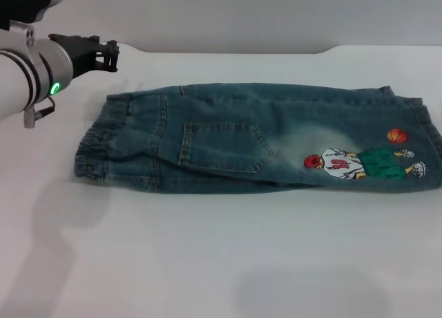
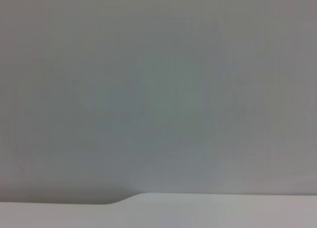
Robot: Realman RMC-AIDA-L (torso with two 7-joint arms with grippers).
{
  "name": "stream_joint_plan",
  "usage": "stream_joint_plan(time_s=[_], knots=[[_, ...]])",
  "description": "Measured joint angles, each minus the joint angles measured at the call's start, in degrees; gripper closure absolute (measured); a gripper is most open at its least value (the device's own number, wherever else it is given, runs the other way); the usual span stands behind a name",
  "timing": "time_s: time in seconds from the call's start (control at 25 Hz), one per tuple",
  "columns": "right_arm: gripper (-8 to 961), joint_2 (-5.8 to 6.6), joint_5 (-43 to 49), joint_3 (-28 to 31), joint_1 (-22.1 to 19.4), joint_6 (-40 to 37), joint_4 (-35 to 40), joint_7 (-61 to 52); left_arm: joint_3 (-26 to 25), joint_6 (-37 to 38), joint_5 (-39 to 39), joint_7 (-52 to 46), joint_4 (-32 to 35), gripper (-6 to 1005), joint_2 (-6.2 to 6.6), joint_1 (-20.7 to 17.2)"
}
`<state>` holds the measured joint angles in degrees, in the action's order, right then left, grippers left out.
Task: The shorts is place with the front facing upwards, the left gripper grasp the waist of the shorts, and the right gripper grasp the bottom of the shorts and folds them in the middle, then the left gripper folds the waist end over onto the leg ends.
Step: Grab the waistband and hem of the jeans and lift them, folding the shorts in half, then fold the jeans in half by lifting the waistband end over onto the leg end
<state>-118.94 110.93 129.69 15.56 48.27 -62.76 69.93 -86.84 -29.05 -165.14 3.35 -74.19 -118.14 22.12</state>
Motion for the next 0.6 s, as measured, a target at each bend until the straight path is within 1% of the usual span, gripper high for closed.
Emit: stream_joint_plan(time_s=[0.04, 0.12, 0.16, 0.2, 0.36, 0.48, 0.56, 0.6], knots=[[938, -0.01, -0.02, -0.08, 0.05, -0.03, 0.0, 0.0, -0.08, 0.14, 0.0, -0.01, 0.26, 867, 0.01, 0.17], [739, -0.15, -1.11, -0.59, -0.1, -0.24, -0.11, 0.29, -0.24, 0.42, 0.0, -0.01, 1.03, 856, 0.02, 0.77], [702, -0.15, -1.11, -0.59, -0.1, -0.24, -0.11, 0.29, -0.24, 0.42, 0.0, -0.01, 1.03, 824, 0.02, 0.77], [664, -0.2, -1.88, -1.16, -0.25, -0.22, -0.26, 0.52, -0.25, 0.63, 0.0, -0.01, 2.11, 793, 0.01, 1.58], [515, -0.28, -8.29, -6.2, -1.47, -1.56, -1.09, 5.62, -0.06, 0.63, 0.01, -0.01, 2.47, 666, -0.04, 1.67], [393, -0.43, -13.1, -10.14, -2.38, -5.21, -1.24, 9.68, -0.74, -0.71, 0.04, -0.04, 1.46, 546, 0.0, 1.21], [313, -0.45, -14.76, -13.75, -3.08, -9.26, -1.33, 11.1, -1.81, -4.67, 0.07, -0.07, -0.36, 466, 0.11, 0.88], [272, -0.45, -15.15, -15.83, -3.47, -11.67, -1.34, 11.93, -2.19, -6.4, 0.07, -0.05, -1.04, 335, 0.14, 0.83]])
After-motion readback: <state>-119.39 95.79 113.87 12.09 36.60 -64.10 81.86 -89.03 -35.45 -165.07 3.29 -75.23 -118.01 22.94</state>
